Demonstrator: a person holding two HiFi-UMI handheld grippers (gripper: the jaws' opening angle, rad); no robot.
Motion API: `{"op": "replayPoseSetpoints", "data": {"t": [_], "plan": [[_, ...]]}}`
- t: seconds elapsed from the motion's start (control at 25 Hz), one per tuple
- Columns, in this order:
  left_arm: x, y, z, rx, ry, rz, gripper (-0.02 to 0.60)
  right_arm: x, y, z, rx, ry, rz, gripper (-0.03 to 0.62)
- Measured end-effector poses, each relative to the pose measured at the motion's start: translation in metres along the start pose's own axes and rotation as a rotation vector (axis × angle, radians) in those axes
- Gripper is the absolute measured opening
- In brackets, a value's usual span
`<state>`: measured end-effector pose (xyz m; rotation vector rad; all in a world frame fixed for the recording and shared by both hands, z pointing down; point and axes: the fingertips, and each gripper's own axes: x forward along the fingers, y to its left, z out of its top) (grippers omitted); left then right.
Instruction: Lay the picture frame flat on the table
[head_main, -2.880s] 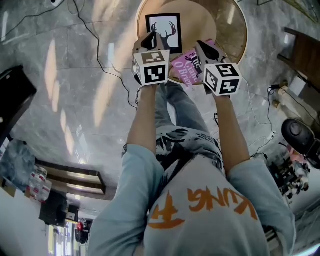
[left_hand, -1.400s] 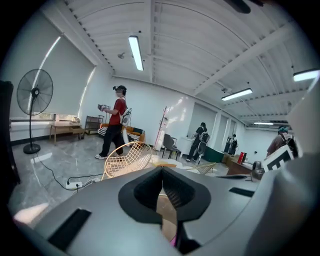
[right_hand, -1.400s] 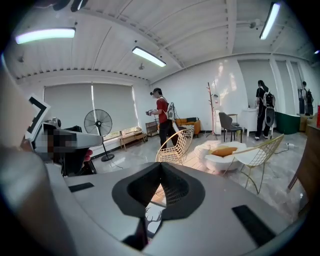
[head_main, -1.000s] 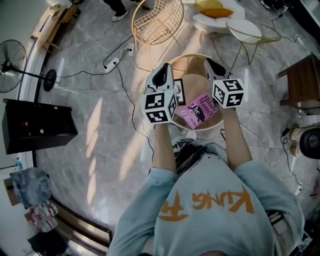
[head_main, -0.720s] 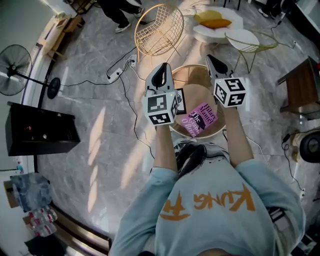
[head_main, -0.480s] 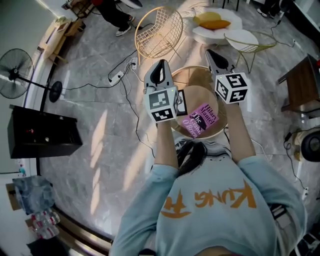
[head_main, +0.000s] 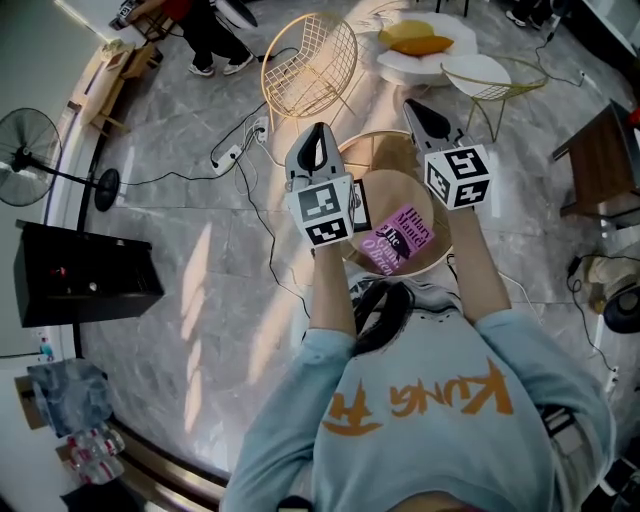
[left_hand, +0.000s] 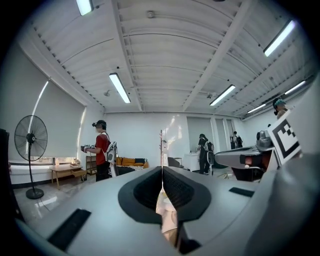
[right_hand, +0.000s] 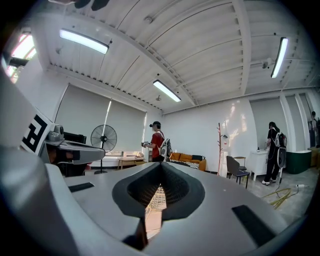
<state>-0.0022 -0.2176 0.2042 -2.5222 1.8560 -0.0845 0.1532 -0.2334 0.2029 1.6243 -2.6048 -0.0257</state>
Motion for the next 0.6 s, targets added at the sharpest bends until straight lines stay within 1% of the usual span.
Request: {"op": "replayPoseSetpoints", "data": {"t": [0.12,0.28,0.4,0.6], "plan": [[-0.001,0.003,-0.002,-0.019,-0.014,-0.01,0.021,0.004,-0.002,-0.007,0.028,0.002,0.0,-0.003],[0.0,0.012,-0.007,-0.017,0.004,0.007,0.021,0.009,0.0,-0.01,0.04,0.005,0.001,-0.003],[0.002,0.012,-0.009,-0.021,0.016,0.013,0.021,0.011,-0.002,-0.01,0.042,0.003,0.004,-0.003],[0.011,0.01,-0.006,-0.044,0.01,0.016,0.021,0.017,-0.011,-0.004,0.044,-0.003,0.014,-0.003]]}}
